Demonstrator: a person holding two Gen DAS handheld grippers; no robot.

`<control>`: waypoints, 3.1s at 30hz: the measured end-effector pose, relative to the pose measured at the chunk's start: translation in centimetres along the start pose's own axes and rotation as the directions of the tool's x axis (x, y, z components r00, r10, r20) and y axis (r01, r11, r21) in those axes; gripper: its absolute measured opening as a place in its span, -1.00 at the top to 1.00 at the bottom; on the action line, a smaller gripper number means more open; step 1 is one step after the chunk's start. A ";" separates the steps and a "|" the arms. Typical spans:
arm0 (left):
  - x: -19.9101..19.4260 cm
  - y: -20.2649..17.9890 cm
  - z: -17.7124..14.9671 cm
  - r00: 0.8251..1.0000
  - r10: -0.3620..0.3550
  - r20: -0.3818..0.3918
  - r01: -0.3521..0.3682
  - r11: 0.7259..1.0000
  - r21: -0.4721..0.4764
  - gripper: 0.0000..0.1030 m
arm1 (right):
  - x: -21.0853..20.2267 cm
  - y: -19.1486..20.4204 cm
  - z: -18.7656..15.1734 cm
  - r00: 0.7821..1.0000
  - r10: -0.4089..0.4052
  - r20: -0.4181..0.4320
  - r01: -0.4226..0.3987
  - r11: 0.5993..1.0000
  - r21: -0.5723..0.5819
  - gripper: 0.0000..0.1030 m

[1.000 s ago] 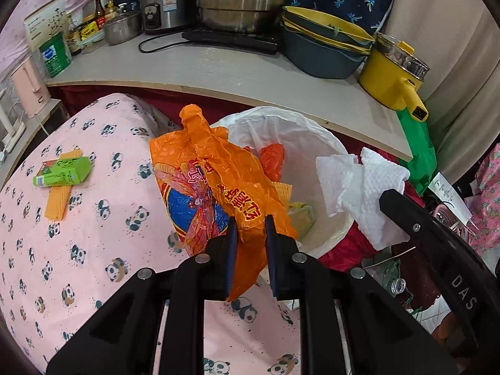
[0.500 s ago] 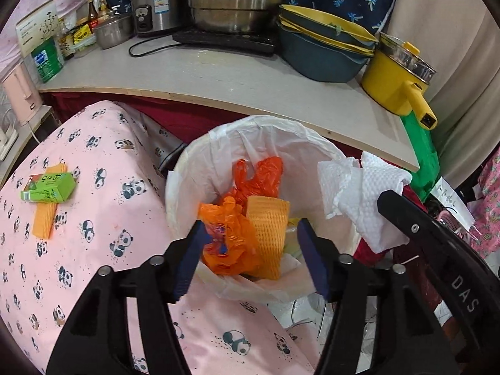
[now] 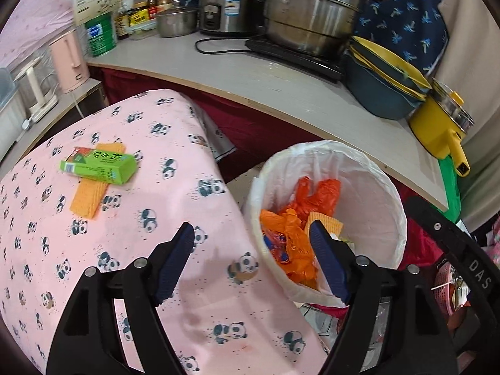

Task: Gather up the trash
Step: 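Open both grippers over the bin, dropping the wrapper and tissue, then move both tools back over the table toward the green box and foam net, then grasp the orange foam net with the left gripper while the right gripper grasps the green drink box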

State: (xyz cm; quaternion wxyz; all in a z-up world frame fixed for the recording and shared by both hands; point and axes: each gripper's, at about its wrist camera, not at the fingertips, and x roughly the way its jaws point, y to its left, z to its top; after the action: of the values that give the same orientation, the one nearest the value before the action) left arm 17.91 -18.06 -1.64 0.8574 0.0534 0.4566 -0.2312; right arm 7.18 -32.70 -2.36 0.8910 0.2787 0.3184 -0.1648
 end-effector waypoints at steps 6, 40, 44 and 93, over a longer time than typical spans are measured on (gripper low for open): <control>-1.2 1.4 -0.1 1.000 0.010 0.018 -0.009 1.000 -0.029 -0.42 | -1.0 1.3 -0.1 1.000 0.010 0.014 -0.010 1.000 -0.016 0.40; -5.9 13.8 -2.5 0.989 0.134 0.064 -0.117 0.967 -0.226 -0.59 | 0.1 14.7 -4.2 0.990 0.118 -0.074 -0.132 0.965 -0.226 0.12; -5.8 16.0 -2.9 0.987 0.152 0.054 -0.133 0.956 -0.260 -0.59 | 1.0 16.3 -4.8 0.987 0.129 -0.098 -0.150 0.957 -0.248 0.12; 9.6 23.9 1.0 0.992 0.070 -0.104 -0.084 0.987 -0.138 0.18 | 25.7 26.9 -6.2 0.806 0.222 -0.549 -0.531 0.682 -0.503 -0.08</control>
State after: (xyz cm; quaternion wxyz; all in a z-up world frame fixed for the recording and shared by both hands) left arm 33.87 -0.44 -11.72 0.8438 0.0211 0.5112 -0.1619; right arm 36.02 -10.72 -12.79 0.8478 0.0517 0.4827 0.2136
